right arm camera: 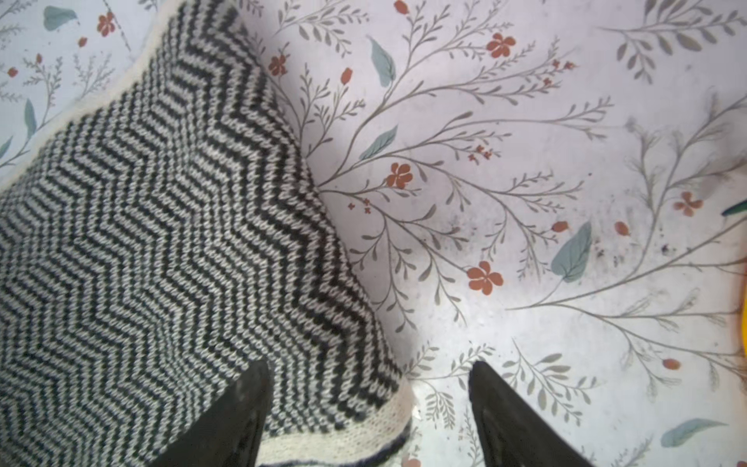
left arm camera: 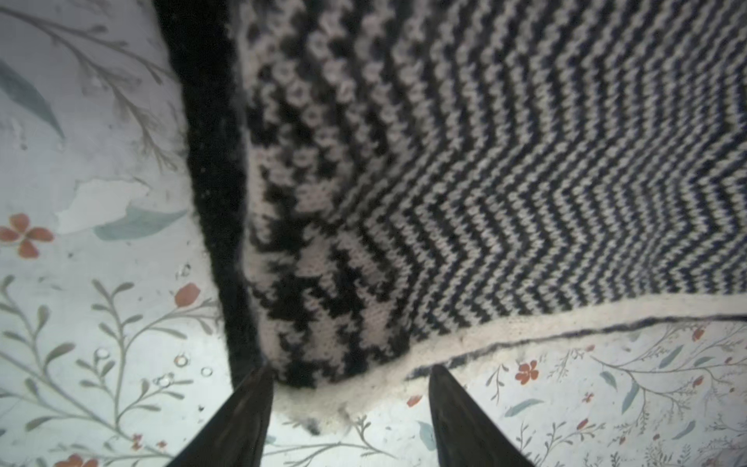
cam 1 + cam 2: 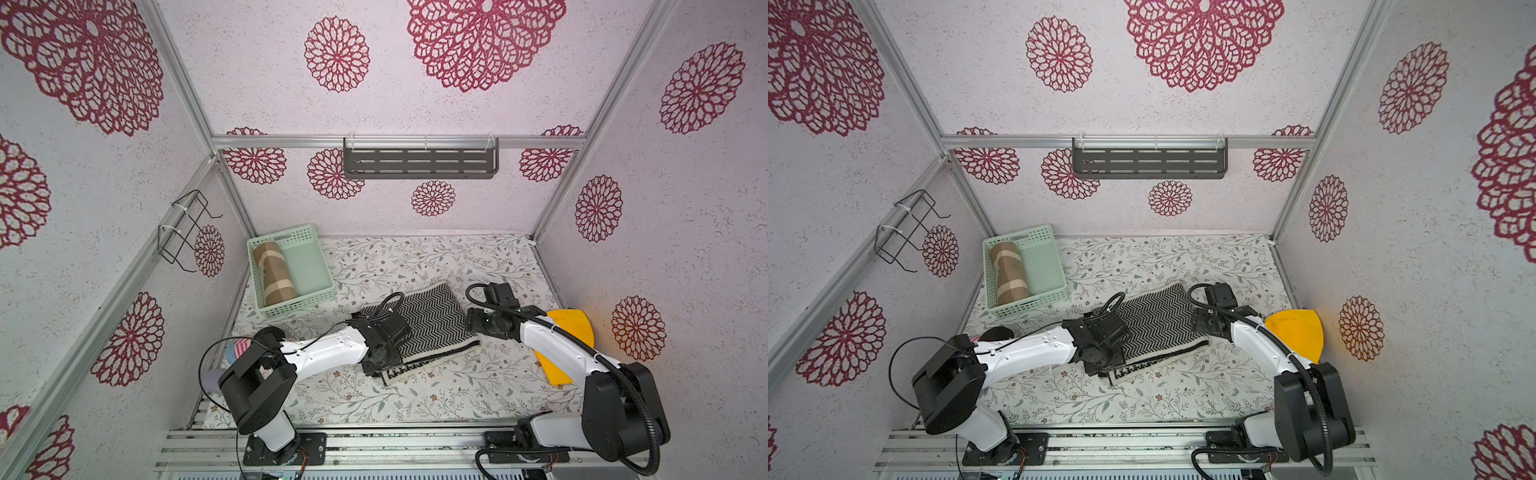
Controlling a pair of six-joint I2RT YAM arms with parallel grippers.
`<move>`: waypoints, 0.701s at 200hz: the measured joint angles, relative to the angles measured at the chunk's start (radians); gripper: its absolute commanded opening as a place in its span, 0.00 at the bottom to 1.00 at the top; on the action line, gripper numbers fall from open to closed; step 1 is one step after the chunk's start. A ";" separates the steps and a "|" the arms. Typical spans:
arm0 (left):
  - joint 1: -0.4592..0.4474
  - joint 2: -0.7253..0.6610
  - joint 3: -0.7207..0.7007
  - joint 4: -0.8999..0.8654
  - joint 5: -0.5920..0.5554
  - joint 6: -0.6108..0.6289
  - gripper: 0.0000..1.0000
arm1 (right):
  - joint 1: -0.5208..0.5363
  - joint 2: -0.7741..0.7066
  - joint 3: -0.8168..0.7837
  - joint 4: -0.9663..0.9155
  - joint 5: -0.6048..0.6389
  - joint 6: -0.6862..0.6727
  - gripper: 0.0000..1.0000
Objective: Roll up the scarf and place it into the basket
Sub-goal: Fold the scarf at the center of the board.
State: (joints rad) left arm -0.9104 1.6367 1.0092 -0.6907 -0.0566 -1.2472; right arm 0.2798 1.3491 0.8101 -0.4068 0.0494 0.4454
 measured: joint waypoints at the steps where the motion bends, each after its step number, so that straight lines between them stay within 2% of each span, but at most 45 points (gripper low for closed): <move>1: 0.000 0.000 0.000 -0.001 0.000 0.000 0.62 | -0.001 0.000 -0.001 0.002 0.000 0.000 0.79; 18: -0.002 0.000 0.000 -0.018 0.002 -0.003 0.58 | -0.013 0.011 -0.005 0.027 -0.006 0.000 0.79; 37: -0.002 0.000 0.000 -0.031 0.001 -0.004 0.48 | -0.021 0.032 -0.006 0.060 -0.024 0.000 0.79; 52: -0.001 0.002 0.001 -0.037 -0.001 0.001 0.35 | -0.023 0.050 -0.006 0.082 -0.036 0.000 0.80; 83: -0.001 0.039 0.043 -0.068 -0.005 0.019 0.00 | -0.025 0.084 -0.006 0.097 -0.053 0.000 0.80; 112: -0.002 0.029 0.077 -0.092 -0.002 0.039 0.00 | -0.027 0.101 -0.006 0.095 -0.056 -0.001 0.80; 140: -0.001 -0.037 0.074 -0.093 0.027 0.046 0.00 | -0.029 0.114 -0.006 0.092 -0.057 -0.002 0.80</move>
State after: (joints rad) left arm -0.9115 1.6001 1.0836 -0.7837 -0.0299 -1.2015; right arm 0.2512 1.4631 0.8036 -0.3149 -0.0074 0.4438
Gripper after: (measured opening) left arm 0.047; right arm 0.803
